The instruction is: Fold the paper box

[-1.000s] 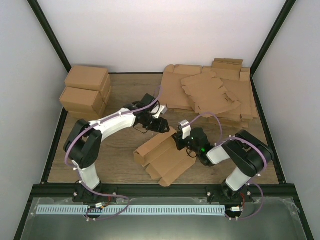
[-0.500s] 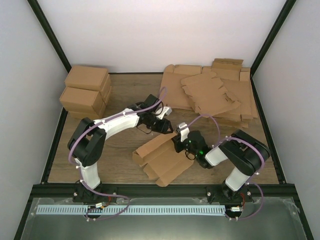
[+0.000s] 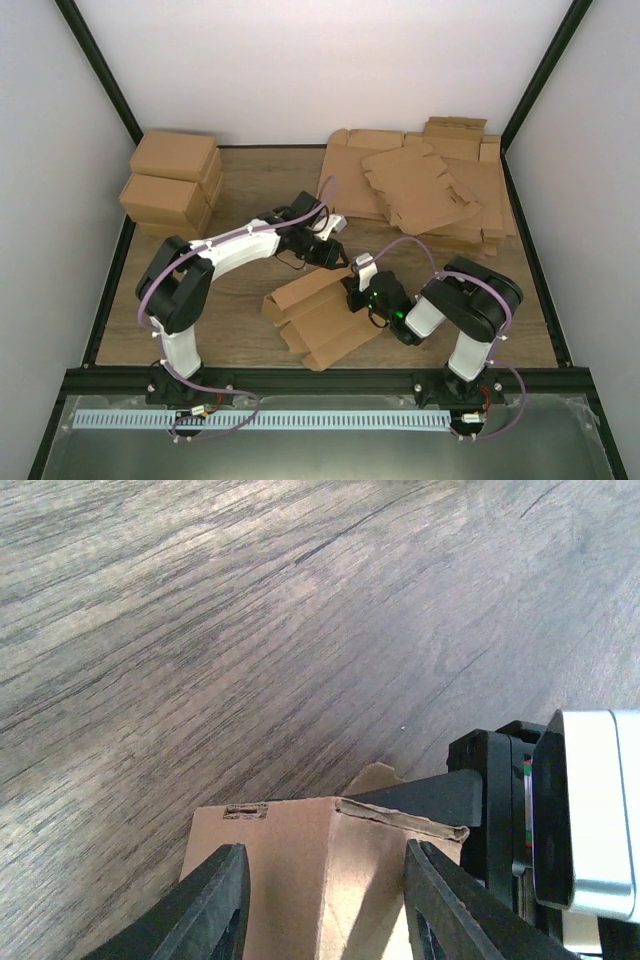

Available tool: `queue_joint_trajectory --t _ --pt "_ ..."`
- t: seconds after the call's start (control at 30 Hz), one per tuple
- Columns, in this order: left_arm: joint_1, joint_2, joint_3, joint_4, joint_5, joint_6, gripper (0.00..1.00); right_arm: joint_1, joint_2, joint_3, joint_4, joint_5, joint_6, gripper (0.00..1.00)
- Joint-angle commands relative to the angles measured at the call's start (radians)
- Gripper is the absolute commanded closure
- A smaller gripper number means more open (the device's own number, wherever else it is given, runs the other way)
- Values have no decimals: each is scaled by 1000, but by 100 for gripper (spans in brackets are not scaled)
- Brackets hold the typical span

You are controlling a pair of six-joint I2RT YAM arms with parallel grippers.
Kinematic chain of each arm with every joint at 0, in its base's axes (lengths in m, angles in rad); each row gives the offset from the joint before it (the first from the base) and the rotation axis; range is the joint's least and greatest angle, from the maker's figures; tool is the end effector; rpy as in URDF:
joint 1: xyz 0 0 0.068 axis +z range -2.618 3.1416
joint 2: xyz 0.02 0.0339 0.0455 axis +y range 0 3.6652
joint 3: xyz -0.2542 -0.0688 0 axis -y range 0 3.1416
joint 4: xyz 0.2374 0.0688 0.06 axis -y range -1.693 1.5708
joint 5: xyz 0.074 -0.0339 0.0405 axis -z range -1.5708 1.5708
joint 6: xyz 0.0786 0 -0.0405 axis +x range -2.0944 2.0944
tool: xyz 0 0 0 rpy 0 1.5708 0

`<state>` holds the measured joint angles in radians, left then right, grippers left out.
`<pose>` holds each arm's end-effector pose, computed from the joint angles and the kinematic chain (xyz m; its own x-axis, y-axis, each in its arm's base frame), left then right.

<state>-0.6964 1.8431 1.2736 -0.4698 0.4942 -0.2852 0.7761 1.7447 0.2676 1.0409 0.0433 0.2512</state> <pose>0.2778 -0.2808 0.1574 -0.8454 0.3840 -0.3713 0.5328 0.6557 -0.5350 0.2052 0.1966 0.0687 -0.4591 -0.1026 -0.8825 -0.5758 0.7908 0.2076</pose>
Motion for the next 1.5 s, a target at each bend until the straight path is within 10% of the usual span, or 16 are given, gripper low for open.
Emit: queue_joint_trajectory --t 0.0,0.33,0.57,1.13,1.47 --pt "-12 -2 -51 -10 -41 5 55 26 31 26 38 83 17 96" --pt "-16 -26 -72 -23 -49 -9 53 26 15 42 45 139 4 98" --pt "-15 -96 -97 10 -42 -46 26 28 -12 41 31 115 -3 86" --pt "-12 -151 -163 54 55 -74 26 43 -19 62 -2 115 -17 99" --pt "36 -473 -45 -124 -268 -92 0 42 -102 81 -129 172 64 99"
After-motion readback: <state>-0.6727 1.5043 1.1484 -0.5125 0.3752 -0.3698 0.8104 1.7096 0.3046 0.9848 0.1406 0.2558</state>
